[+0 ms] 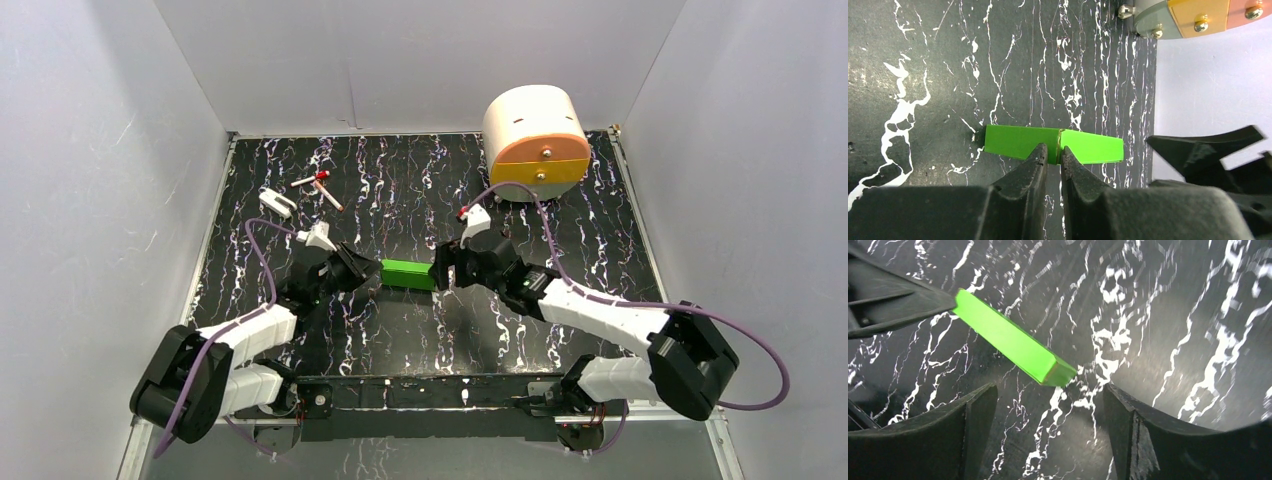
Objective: Fold the paper box
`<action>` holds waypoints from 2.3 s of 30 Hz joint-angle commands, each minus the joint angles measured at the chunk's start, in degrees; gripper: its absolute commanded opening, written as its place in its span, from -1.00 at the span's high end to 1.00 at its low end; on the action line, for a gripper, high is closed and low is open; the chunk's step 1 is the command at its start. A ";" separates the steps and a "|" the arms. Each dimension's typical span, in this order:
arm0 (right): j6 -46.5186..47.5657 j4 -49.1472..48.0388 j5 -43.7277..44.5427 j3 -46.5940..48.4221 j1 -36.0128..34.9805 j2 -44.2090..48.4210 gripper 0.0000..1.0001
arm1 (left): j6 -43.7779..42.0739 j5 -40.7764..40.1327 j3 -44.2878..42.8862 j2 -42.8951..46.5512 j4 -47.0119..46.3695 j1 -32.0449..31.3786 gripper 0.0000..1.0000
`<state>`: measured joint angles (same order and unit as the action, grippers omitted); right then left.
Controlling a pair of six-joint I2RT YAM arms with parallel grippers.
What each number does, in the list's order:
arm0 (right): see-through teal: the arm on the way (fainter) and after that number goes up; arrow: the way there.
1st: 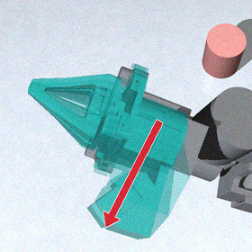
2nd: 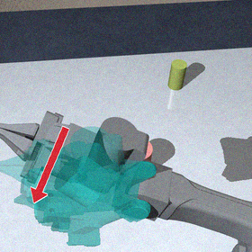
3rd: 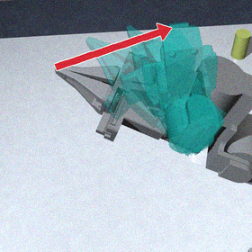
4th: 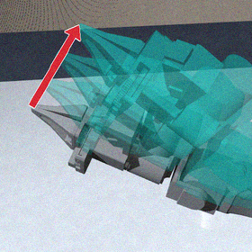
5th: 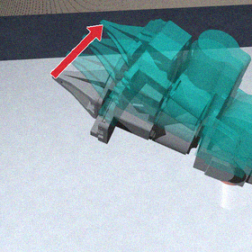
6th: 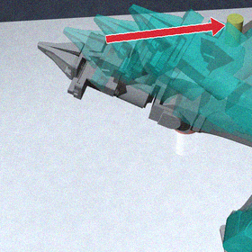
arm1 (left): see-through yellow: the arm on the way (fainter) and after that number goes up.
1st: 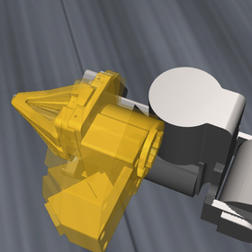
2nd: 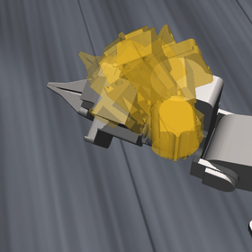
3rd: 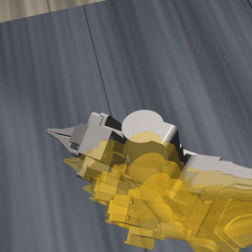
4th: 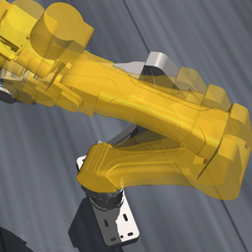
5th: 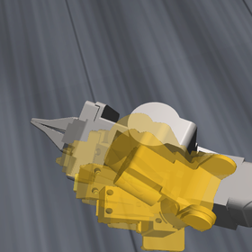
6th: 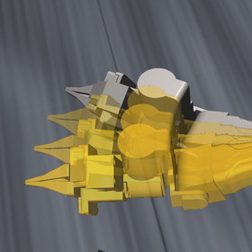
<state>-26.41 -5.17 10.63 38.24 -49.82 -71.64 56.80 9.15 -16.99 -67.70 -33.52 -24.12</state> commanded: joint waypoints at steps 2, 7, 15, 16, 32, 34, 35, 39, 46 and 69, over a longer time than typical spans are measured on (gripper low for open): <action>19.66 1.09 -4.61 6.62 0.27 2.31 -0.78 | -3.44 -1.42 -2.68 0.97 12.01 0.47 0.57; 28.80 3.56 -9.89 12.03 0.30 -1.36 -0.88 | -4.54 -1.08 -6.99 4.72 16.85 0.46 0.16; 38.96 3.51 -19.94 16.42 0.25 -7.79 -0.93 | -12.68 -4.36 -16.44 17.35 34.67 0.45 -0.28; 40.33 4.03 -20.18 17.10 0.24 -8.86 -0.94 | -14.76 -5.36 -17.80 19.37 38.03 0.48 -0.31; 52.59 16.42 -23.47 27.00 0.21 -24.65 -0.77 | -37.73 -21.18 -18.40 40.37 53.32 0.60 -0.63; 53.51 18.51 -23.34 28.60 0.10 -26.29 -0.64 | -37.90 -22.32 -18.06 40.80 53.71 0.64 -0.63; 53.86 19.41 -23.18 29.38 0.08 -27.06 -0.57 | -37.82 -22.36 -17.95 40.97 53.88 0.65 -0.63; 55.77 23.17 -22.85 32.66 -0.22 -29.23 -0.18 | -37.80 -22.85 -17.83 41.94 53.91 0.59 -0.63; 60.25 24.27 -16.98 34.35 -2.17 -29.08 0.34 | -37.54 -23.73 -17.90 43.30 54.38 0.53 -0.63; 78.79 -6.89 18.20 14.85 -14.95 -30.77 -0.23 | -37.26 -25.44 -17.59 47.08 54.91 0.56 -0.63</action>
<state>53.65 -10.44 23.40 53.52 -62.52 -103.39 20.16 -15.75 -35.07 -21.65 21.43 -23.73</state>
